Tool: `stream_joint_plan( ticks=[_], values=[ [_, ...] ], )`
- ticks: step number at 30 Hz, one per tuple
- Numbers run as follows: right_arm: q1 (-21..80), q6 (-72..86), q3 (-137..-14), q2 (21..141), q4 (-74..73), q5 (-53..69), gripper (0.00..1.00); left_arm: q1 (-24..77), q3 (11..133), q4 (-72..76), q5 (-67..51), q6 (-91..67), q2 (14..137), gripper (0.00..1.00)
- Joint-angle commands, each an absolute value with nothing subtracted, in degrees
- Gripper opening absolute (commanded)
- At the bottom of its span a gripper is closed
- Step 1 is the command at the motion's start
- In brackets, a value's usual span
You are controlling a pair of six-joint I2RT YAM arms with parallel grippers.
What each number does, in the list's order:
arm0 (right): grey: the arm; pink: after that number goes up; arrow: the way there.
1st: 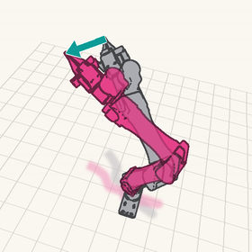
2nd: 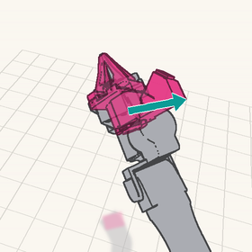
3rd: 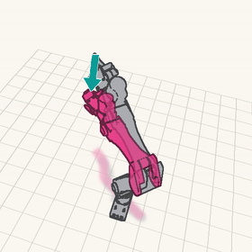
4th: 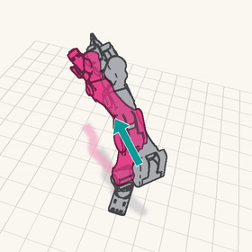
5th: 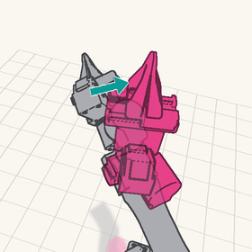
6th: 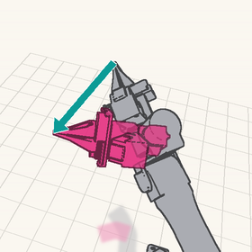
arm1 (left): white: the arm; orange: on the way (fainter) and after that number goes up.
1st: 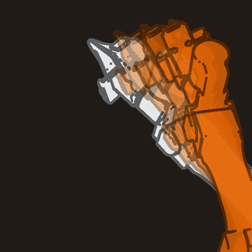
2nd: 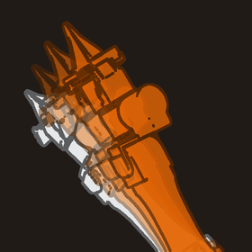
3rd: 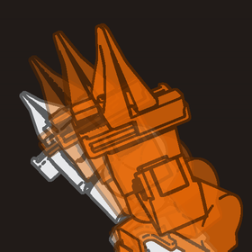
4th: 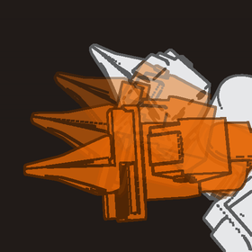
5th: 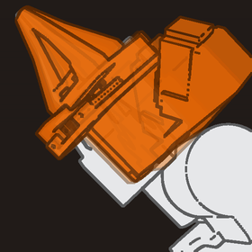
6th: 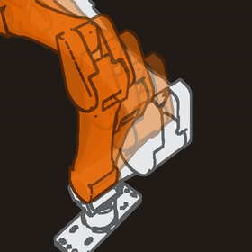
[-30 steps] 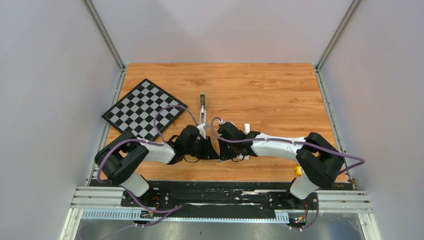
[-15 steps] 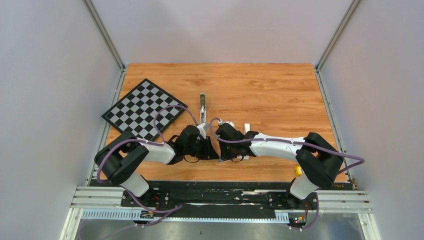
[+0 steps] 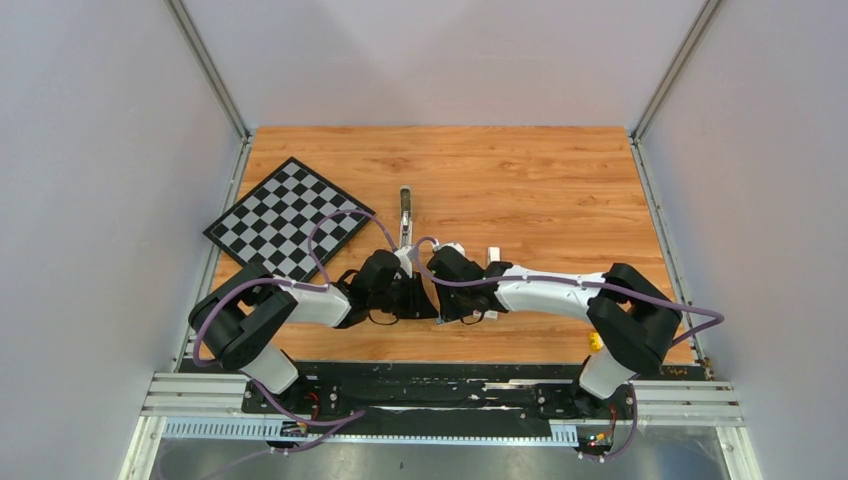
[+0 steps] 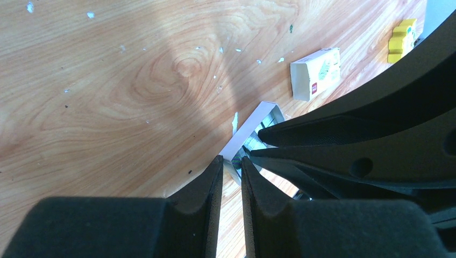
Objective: Load the staples into the stapler
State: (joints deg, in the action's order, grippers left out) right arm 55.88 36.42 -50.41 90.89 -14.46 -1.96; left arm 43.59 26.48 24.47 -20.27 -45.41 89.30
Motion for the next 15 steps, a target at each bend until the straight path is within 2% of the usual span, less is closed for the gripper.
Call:
stream_joint_plan(
  ticks=[1, 15],
  values=[
    [57.18, 35.60, -51.74, 92.68, -16.87, -3.69, 0.23, 44.21, 27.25, 21.97, -18.72, -43.77, 88.72, 0.20],
    [58.16, 35.44, -53.21, 92.29, -20.54, -6.87, 0.23, 44.21, 26.95, 21.71, -18.55, -43.68, 88.24, 0.21]
  ],
)
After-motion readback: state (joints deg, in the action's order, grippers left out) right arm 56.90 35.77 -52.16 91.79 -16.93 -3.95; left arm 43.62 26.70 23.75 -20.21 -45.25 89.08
